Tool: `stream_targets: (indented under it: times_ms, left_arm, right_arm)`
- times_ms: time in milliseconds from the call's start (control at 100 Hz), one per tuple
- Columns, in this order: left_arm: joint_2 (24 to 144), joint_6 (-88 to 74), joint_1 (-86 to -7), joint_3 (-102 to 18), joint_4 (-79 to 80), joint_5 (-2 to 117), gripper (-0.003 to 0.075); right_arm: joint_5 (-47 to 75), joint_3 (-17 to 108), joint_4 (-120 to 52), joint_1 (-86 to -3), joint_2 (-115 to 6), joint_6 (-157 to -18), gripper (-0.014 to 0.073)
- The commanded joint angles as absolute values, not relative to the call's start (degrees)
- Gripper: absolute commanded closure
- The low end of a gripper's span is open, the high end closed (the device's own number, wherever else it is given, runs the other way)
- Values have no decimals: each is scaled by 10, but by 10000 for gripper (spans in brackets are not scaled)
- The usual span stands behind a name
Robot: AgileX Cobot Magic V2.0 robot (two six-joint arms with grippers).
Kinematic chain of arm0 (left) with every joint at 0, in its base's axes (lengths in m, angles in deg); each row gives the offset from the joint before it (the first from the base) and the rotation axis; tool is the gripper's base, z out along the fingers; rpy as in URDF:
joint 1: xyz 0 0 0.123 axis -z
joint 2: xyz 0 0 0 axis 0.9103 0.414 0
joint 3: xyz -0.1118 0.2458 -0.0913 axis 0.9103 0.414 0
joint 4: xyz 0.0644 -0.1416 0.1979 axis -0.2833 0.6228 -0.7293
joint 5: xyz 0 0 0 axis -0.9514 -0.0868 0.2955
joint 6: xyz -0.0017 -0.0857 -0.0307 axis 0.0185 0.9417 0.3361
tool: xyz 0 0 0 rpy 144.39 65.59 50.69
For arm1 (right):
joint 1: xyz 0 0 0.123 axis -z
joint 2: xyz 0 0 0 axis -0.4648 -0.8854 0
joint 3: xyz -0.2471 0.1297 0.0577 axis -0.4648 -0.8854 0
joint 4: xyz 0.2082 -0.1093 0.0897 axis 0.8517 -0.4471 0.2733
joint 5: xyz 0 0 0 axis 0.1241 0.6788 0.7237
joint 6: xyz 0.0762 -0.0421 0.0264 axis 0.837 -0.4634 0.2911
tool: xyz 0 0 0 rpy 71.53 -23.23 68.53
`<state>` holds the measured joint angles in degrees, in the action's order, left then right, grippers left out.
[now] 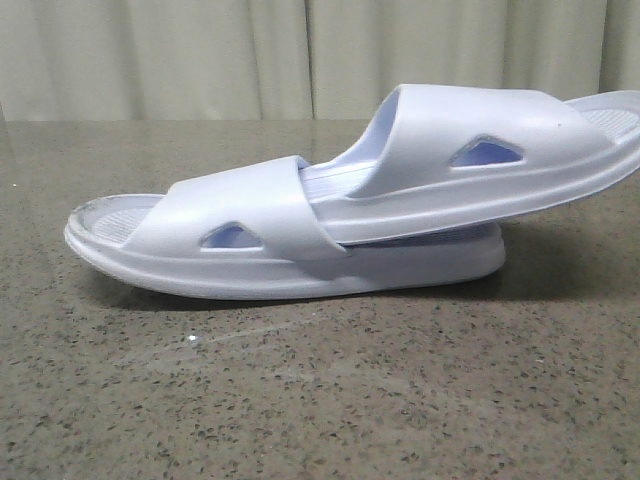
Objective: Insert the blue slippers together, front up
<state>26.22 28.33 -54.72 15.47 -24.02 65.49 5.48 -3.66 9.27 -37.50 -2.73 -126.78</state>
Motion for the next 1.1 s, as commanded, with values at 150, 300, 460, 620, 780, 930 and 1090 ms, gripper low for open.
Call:
stream_targets:
  times_ms: [150, 300, 460, 620, 780, 930, 1090]
  left_arm:
    - [246, 289, -544, 160, -234, 704, 704]
    - [246, 289, -544, 160, -234, 704, 704]
    - [246, 289, -544, 160, -234, 704, 704]
    - [246, 289, -544, 160, -234, 704, 704]
    - [246, 289, -544, 160, -234, 704, 704]
    - [246, 289, -544, 160, -234, 704, 704]
    - [246, 289, -544, 160, -234, 704, 704]
  right_arm:
    - [47, -22, -214, -373, -32, -961, 701]
    - [83, -23, -382, -334, -14, -779, 701]
    - [96, -49, -497, -300, 27, -639, 701]
    - [91, -95, -506, -300, 57, -625, 701]
    - [64, -126, -506, -300, 57, -625, 701]
    - [43, -142, -506, -300, 57, -625, 701]
    - [7, -166, -506, -300, 57, -625, 701]
